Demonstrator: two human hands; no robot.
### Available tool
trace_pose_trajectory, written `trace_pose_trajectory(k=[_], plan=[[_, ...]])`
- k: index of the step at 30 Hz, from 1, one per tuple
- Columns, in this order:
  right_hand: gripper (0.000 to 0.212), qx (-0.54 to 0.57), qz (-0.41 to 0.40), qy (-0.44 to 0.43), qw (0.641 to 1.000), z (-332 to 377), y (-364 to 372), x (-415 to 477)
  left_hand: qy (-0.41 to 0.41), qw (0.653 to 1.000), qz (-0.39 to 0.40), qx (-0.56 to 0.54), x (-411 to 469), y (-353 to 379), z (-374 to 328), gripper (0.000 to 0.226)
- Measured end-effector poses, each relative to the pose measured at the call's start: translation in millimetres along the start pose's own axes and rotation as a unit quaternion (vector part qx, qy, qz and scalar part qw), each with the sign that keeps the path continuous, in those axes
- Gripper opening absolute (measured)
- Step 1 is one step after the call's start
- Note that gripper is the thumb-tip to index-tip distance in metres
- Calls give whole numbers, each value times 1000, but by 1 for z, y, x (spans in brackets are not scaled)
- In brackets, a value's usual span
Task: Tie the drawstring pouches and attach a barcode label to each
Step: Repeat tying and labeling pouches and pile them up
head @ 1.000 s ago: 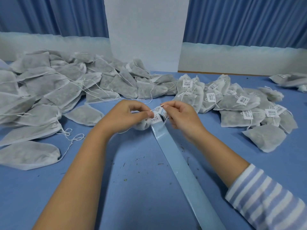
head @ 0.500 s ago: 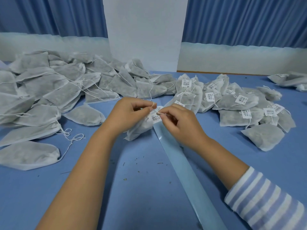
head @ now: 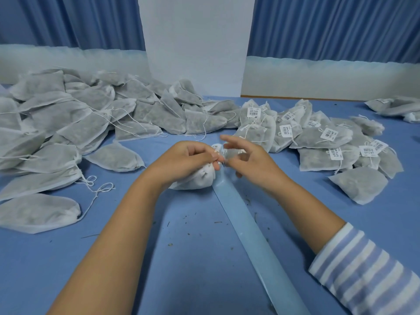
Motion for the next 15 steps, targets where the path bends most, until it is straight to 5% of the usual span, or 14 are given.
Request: trace_pose_trajectory(k=[4,15], plan=[[22,6,-89,-11,996,4,-9,0,-3,998,-30,-62,1,-4,0,20],[10,59,18,-38,997,11,0,-8,-12,997,-36,-61,3,-3,2,23]])
Point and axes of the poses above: each hand's wrist, its own x-axis towards the middle knuckle, its own y-axis out of the palm, z = x × y, the point moved 2 cm from there along x, towards the middle knuckle, and after that the axes turned 12 degrees about -x, right-handed, at the moved point
